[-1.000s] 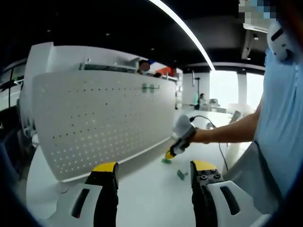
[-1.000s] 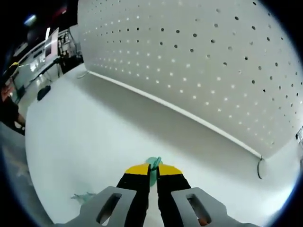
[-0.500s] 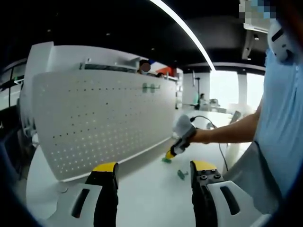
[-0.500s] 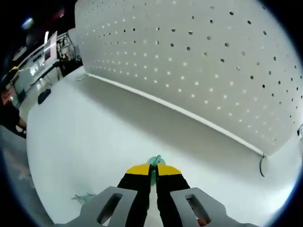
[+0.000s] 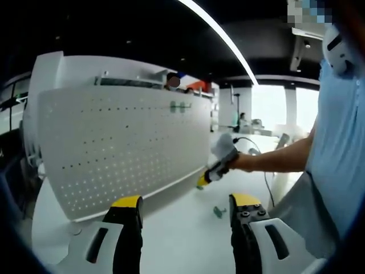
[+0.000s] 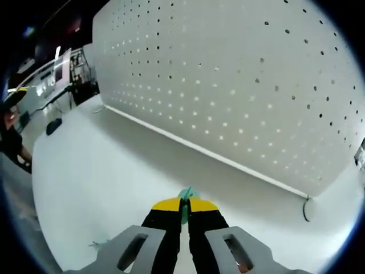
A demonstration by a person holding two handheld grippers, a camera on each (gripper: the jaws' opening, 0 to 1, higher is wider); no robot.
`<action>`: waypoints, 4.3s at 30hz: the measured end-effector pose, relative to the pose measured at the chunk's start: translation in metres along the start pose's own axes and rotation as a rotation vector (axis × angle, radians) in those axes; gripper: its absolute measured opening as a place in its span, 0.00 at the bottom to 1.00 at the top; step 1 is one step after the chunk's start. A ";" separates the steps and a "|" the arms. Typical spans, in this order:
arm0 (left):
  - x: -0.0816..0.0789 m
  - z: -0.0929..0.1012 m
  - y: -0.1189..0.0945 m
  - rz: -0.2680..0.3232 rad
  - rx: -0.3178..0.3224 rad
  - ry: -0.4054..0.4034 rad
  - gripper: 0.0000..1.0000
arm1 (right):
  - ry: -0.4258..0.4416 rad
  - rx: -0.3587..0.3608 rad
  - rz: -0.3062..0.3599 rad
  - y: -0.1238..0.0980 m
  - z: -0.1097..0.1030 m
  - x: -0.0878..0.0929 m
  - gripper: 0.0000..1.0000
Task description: Insert the hook assembly into the mounting plate slot until the hook locks in place.
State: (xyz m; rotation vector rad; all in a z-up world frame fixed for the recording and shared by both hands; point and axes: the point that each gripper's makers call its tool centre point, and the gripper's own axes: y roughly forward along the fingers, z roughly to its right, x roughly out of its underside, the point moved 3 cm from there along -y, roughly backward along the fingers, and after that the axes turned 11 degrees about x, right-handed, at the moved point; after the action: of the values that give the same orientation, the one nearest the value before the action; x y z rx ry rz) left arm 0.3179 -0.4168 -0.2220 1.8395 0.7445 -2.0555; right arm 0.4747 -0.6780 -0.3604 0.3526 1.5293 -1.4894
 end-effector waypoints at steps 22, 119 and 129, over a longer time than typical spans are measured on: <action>-0.007 0.003 0.004 -0.002 0.008 0.018 0.63 | -0.031 0.100 0.371 -0.069 0.022 -0.094 0.01; -0.012 0.001 0.005 -0.038 -0.011 0.023 0.63 | -0.188 0.576 0.972 -0.142 0.155 -0.213 0.01; -0.011 0.000 0.006 -0.043 -0.014 0.019 0.63 | -0.176 0.570 0.953 -0.132 0.161 -0.212 0.01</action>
State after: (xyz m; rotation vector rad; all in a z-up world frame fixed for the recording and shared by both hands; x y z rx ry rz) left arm 0.3227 -0.4232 -0.2124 1.8535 0.8080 -2.0557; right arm 0.5515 -0.7683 -0.0876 1.0754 0.5820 -1.0808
